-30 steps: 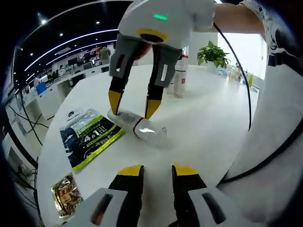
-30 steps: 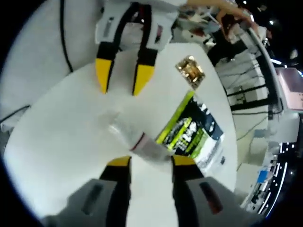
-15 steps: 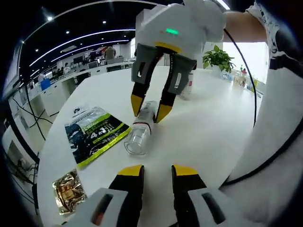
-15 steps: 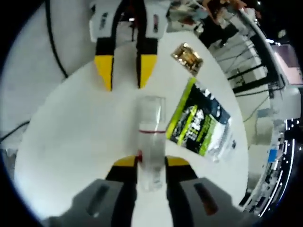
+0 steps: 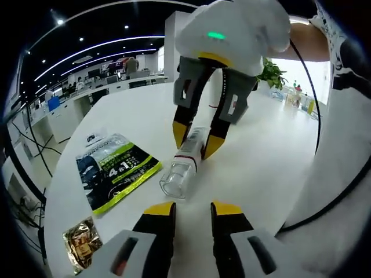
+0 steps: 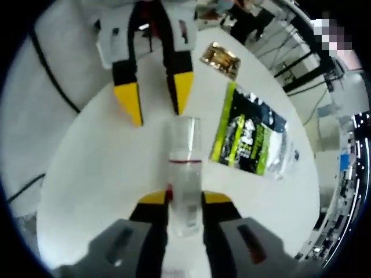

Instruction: Arrange the skincare products in the storage area until every visible bottle or jar stands upright without overlapping.

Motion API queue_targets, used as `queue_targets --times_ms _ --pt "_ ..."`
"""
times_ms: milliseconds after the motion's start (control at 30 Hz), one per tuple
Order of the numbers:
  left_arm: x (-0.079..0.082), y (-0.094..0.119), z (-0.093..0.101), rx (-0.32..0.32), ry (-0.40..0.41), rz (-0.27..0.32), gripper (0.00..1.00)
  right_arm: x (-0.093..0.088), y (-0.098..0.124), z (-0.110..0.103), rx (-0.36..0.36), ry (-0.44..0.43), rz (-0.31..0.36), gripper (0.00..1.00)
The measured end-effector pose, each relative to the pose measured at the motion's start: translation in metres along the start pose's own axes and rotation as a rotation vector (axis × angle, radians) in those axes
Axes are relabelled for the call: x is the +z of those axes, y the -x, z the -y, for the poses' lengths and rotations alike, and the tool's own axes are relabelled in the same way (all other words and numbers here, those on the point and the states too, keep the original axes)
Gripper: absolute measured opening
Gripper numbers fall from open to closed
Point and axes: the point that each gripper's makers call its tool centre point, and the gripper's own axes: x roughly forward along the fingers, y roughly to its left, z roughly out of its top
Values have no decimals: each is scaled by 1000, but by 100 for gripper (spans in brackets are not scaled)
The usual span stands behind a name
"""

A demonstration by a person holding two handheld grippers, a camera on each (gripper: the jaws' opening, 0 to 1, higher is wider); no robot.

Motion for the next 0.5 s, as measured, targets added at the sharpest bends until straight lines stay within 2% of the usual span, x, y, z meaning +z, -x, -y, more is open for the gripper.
queue_targets --times_ms 200,333,433,500 --pt "1 -2 0 -3 8 12 24 5 1 2 -12 -257 113 19" --pt "2 -3 -1 3 21 14 24 13 3 0 -18 -333 194 19" --pt "4 -4 -2 10 26 11 24 12 4 1 -21 -418 225 19" --pt "4 -4 -2 12 29 11 24 16 9 4 -35 -462 275 19"
